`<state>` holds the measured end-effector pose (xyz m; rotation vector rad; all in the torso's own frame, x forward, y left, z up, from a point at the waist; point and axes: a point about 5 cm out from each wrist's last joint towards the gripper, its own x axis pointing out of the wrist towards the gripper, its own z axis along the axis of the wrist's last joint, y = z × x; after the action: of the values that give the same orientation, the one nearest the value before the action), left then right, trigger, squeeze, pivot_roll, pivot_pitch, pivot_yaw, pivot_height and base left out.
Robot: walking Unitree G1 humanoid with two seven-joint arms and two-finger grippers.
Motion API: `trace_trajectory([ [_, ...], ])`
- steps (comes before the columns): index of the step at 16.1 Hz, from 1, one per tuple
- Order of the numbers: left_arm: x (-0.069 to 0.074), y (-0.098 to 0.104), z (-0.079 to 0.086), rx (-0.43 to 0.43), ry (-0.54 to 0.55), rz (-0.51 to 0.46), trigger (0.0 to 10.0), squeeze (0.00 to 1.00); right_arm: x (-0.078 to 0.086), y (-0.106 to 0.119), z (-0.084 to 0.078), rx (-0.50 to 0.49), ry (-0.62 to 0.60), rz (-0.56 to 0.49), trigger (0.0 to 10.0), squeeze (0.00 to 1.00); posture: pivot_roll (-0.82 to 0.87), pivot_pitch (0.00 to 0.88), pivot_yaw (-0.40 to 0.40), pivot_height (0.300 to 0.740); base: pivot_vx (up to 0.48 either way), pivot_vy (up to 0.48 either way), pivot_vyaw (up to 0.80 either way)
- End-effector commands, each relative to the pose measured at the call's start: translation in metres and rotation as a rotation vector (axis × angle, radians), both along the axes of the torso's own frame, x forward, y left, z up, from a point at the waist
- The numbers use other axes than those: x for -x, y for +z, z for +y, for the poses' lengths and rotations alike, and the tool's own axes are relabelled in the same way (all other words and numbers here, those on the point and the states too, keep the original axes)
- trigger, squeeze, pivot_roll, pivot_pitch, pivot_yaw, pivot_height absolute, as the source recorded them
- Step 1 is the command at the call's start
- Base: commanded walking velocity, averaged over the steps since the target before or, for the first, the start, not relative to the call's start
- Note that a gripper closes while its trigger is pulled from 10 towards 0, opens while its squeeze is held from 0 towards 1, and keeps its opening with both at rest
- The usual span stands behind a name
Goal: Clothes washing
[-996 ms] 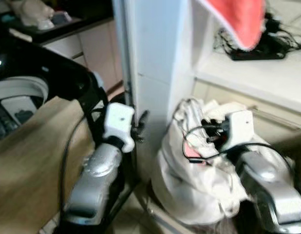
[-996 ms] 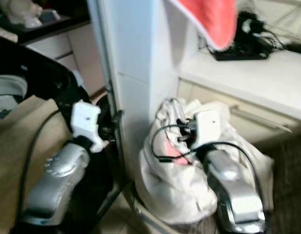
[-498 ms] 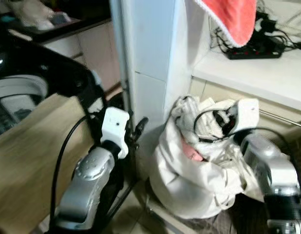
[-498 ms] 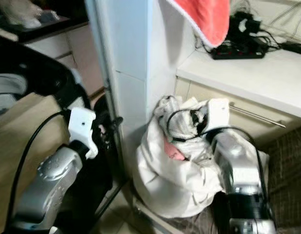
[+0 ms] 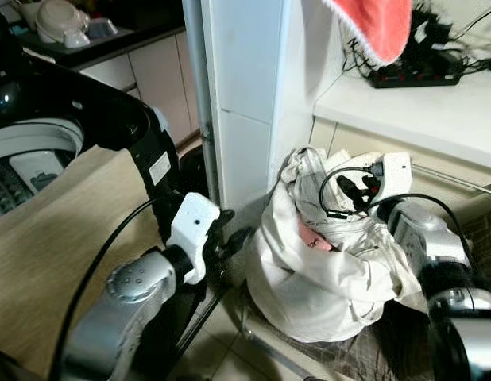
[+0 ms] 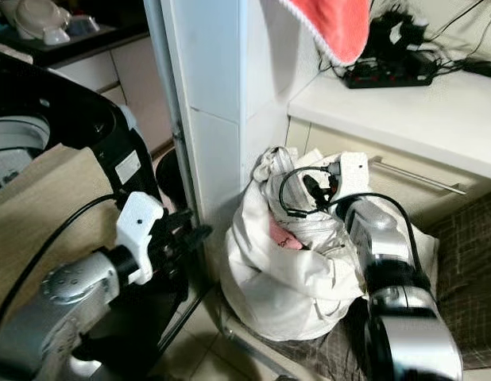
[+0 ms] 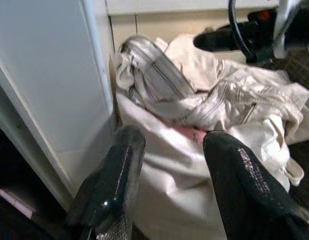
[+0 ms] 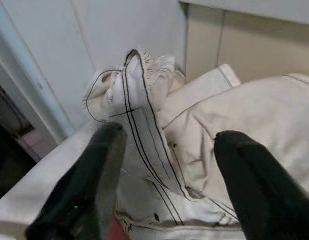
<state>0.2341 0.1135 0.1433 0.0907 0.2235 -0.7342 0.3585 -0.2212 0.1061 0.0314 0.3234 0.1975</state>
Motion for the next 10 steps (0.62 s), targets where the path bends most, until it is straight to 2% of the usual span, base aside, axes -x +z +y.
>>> trace_trajectory([
  [1,0.004,0.002,0.0,-0.006,-0.015,0.005,10.0,0.0,-0.005,0.006,-0.004,0.012,0.002,-0.021,10.0,1.0,0.07,0.077,0.044,0.74,0.0,0.0,0.0],
  [5,0.013,0.009,0.006,-0.037,-0.008,-0.013,10.0,0.0,-0.01,0.007,-0.003,0.024,0.042,-0.011,10.0,1.0,0.12,0.139,0.037,0.74,0.0,0.0,0.0],
  [8,0.032,0.029,0.011,-0.085,-0.094,-0.043,10.0,0.0,-0.01,0.003,-0.002,0.05,0.043,0.013,10.0,1.0,0.23,0.228,0.067,0.74,0.0,0.0,0.0],
  [10,0.038,0.043,0.018,-0.09,-0.082,-0.06,10.0,0.0,-0.009,-0.004,-0.003,0.105,0.006,0.057,10.0,1.0,0.28,0.267,0.086,0.74,0.0,0.0,0.0],
])
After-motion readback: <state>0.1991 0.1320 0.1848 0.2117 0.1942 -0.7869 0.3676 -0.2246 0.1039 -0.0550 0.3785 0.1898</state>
